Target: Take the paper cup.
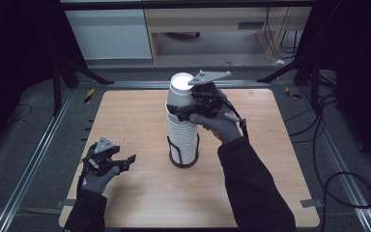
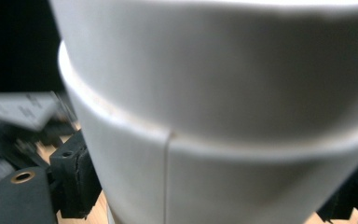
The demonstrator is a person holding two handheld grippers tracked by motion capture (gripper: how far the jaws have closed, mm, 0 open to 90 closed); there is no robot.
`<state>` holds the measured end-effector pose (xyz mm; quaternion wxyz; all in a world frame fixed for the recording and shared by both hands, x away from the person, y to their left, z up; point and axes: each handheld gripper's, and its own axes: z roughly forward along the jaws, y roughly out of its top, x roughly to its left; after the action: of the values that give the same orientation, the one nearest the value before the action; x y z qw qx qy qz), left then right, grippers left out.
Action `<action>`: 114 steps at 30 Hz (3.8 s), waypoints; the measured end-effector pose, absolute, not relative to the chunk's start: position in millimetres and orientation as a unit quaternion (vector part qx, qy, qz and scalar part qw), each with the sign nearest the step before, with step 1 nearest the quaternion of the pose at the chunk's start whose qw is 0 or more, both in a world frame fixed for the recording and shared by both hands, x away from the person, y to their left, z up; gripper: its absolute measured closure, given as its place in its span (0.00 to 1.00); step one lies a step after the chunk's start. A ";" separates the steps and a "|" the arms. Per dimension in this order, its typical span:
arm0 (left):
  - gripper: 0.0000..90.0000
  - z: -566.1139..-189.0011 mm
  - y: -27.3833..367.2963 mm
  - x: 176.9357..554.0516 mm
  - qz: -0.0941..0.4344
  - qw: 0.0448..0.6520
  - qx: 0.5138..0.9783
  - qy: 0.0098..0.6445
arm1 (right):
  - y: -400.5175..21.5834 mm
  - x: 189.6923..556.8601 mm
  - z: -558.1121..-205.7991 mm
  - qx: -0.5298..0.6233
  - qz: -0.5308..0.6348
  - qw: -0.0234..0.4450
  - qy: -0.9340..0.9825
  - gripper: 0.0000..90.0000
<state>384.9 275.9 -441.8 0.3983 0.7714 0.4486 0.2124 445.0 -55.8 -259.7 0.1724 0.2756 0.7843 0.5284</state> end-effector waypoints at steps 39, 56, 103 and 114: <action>0.25 -438.8 275.3 383.3 0.210 0.403 0.772 0.445 | -92.5 420.7 -179.3 0.245 0.541 0.236 0.769 0.16; 0.25 -435.3 271.2 381.3 0.207 0.407 0.775 0.437 | -152.6 400.0 -198.4 0.256 0.514 0.248 0.781 0.16; 0.22 -409.8 231.3 365.2 0.170 0.425 0.824 0.334 | -176.1 376.9 -353.4 0.190 0.446 0.113 0.867 0.16; 0.21 -394.0 209.7 356.7 0.147 0.432 0.842 0.290 | -157.3 374.2 -371.5 0.154 0.427 0.084 0.887 0.16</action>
<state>356.7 209.7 -394.0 0.4316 0.8415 0.2896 0.1472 374.2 -157.3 -371.5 0.0845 0.1544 0.8867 0.4275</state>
